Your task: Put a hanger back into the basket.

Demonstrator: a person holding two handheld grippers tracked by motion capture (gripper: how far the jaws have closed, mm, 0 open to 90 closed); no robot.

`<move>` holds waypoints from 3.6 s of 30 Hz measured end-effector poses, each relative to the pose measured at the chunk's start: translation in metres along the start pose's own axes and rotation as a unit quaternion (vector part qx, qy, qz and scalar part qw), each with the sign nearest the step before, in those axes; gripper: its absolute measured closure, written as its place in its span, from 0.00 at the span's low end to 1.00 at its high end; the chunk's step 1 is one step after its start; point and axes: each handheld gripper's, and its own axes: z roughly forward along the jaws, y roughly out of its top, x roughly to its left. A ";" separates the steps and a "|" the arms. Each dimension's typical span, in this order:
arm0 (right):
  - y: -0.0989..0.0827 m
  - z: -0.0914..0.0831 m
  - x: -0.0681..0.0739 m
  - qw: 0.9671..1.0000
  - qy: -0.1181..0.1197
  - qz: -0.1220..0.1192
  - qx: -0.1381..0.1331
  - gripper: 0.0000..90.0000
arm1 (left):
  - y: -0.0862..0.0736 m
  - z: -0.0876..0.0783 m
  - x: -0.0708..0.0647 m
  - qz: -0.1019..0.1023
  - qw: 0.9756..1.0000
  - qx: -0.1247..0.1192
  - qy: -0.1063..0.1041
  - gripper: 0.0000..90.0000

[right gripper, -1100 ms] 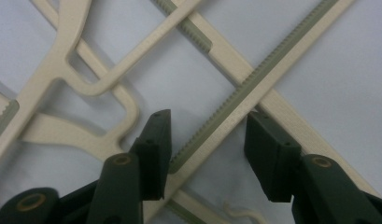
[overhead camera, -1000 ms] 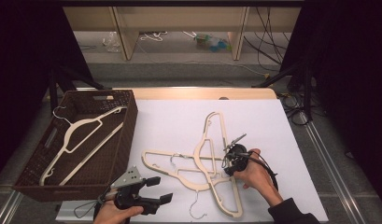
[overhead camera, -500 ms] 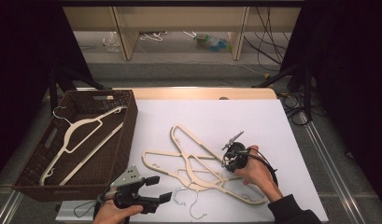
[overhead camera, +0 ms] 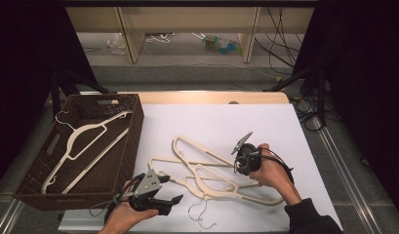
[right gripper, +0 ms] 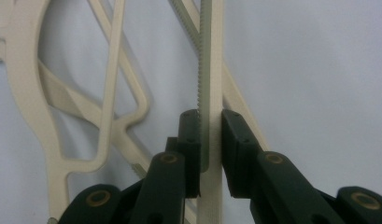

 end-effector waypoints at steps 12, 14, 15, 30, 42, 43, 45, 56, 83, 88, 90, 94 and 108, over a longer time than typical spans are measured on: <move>0.005 -0.022 -0.003 1.000 0.017 -0.016 -0.008 0.88 | 0.005 0.035 0.002 0.063 0.997 0.031 0.020 0.31; 0.005 -0.024 -0.003 1.000 0.017 -0.014 -0.010 0.88 | 0.005 0.039 0.001 0.067 0.997 0.031 0.021 0.31; 0.005 -0.024 -0.003 1.000 0.017 -0.014 -0.010 0.88 | 0.005 0.042 0.000 0.066 0.997 0.026 0.017 0.31; 0.003 -0.040 -0.005 0.999 0.040 -0.004 -0.035 0.88 | 0.007 0.063 -0.008 0.113 0.992 0.045 0.036 0.33; 0.003 -0.045 -0.007 0.998 0.047 -0.001 -0.050 0.88 | 0.010 0.071 -0.013 0.155 0.985 0.050 0.062 0.33; 0.003 -0.046 -0.007 0.998 0.048 -0.001 -0.050 0.88 | 0.010 0.071 -0.013 0.163 0.983 0.051 0.066 0.33; 0.002 -0.046 -0.008 0.997 0.049 -0.001 -0.053 0.88 | 0.011 0.072 -0.014 0.176 0.980 0.055 0.073 0.33; -0.001 -0.044 -0.012 0.996 0.061 0.004 -0.061 0.88 | 0.012 0.074 -0.018 0.199 0.976 0.044 0.075 0.32; -0.013 -0.024 -0.026 0.993 0.109 0.012 -0.049 0.88 | 0.015 0.066 -0.037 0.325 0.945 -0.026 0.003 0.52; -0.013 -0.019 -0.025 0.991 0.121 0.003 -0.049 0.87 | 0.017 0.064 -0.038 0.343 0.939 -0.029 -0.024 0.60; -0.012 -0.018 -0.025 0.991 0.121 -0.002 -0.049 0.87 | 0.017 0.063 -0.039 0.339 0.940 -0.030 -0.039 0.67; -0.013 -0.018 -0.025 0.991 0.125 -0.003 -0.051 0.87 | 0.020 0.061 -0.039 0.350 0.935 -0.038 -0.047 0.72; -0.014 -0.016 -0.026 0.988 0.144 -0.019 -0.058 0.87 | 0.050 0.037 -0.040 0.395 0.917 -0.040 -0.042 0.87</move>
